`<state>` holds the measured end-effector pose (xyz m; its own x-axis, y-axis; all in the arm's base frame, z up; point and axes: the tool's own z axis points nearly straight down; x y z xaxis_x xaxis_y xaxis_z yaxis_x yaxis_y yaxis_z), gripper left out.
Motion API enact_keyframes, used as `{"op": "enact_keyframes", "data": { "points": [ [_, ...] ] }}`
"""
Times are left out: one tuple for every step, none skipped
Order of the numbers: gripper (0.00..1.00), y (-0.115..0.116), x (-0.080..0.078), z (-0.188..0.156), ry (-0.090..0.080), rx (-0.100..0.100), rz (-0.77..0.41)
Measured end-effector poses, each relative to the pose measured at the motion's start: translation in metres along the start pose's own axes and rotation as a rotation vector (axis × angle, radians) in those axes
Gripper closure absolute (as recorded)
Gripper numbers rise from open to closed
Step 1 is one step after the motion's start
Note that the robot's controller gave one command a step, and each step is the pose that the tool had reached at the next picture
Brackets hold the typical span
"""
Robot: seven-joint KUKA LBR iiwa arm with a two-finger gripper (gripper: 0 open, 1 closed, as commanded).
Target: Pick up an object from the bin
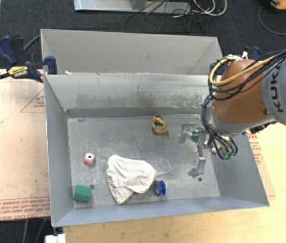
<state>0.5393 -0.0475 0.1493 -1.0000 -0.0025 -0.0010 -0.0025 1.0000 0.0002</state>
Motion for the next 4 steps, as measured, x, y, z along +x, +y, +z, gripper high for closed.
{"op": "enact_keyframes", "data": {
  "points": [
    [0.0,0.0,0.0,0.0,0.0,0.0,0.0],
    [0.0,0.065,-0.003,0.054,0.001,-0.002,-0.085],
    [0.0,0.074,0.017,0.081,0.001,-0.001,-0.15],
    [0.0,0.097,0.045,0.077,-0.014,-0.002,-0.186]
  ]
}}
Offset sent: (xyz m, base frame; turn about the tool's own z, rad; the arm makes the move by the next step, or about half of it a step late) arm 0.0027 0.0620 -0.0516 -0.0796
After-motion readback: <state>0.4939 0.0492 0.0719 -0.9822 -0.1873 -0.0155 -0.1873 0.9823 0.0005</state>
